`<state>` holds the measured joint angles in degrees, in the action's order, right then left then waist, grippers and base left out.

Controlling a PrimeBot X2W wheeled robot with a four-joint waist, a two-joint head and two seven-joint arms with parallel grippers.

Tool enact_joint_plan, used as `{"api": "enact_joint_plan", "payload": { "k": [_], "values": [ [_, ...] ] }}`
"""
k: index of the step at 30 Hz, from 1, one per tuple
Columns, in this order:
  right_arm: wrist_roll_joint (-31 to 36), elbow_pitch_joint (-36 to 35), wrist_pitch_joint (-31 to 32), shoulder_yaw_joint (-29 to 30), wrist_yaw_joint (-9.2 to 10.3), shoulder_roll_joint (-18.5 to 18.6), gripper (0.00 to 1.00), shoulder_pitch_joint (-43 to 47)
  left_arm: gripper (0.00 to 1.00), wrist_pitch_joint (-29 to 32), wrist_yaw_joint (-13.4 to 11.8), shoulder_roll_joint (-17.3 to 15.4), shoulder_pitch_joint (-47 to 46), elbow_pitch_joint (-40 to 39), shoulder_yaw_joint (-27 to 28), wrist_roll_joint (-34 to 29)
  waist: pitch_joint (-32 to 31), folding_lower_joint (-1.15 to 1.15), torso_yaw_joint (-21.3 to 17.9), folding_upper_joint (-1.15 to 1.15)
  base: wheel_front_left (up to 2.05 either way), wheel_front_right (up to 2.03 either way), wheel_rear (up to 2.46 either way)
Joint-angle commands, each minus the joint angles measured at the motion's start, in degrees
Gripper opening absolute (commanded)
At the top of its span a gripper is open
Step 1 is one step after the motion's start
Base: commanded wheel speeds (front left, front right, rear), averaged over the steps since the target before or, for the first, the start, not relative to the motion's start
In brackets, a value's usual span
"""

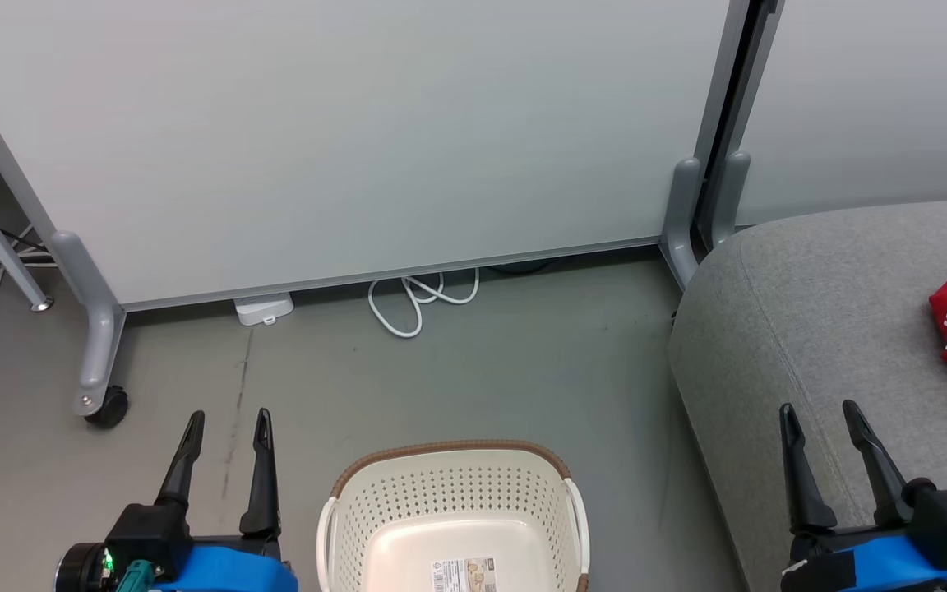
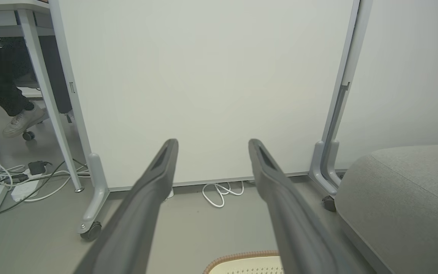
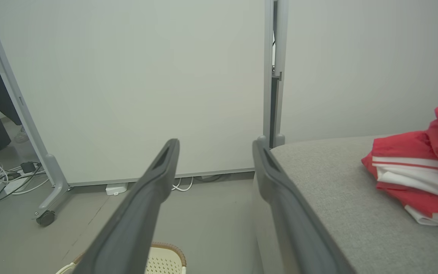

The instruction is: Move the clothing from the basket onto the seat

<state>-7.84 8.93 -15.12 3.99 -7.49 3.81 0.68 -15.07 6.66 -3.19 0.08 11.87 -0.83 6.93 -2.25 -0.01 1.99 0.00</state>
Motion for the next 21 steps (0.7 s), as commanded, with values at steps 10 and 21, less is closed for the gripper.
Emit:
{"api": "enact_joint_plan", "payload": {
  "k": [10,21],
  "values": [
    [-0.36,1.27,0.06,0.18,0.00,-0.47,0.00,0.66,0.00,0.13,0.29,0.20,0.77,1.43,0.19,-0.32,-0.36,0.01,0.24,0.00,0.00,0.00,0.00],
    [-9.97,3.35,2.88,0.65,0.00,-0.64,0.00,-0.03,0.00,3.07,0.35,0.29,0.56,3.20,1.25,9.34,-0.18,0.01,0.09,0.00,0.00,0.00,0.00]
  ]
}}
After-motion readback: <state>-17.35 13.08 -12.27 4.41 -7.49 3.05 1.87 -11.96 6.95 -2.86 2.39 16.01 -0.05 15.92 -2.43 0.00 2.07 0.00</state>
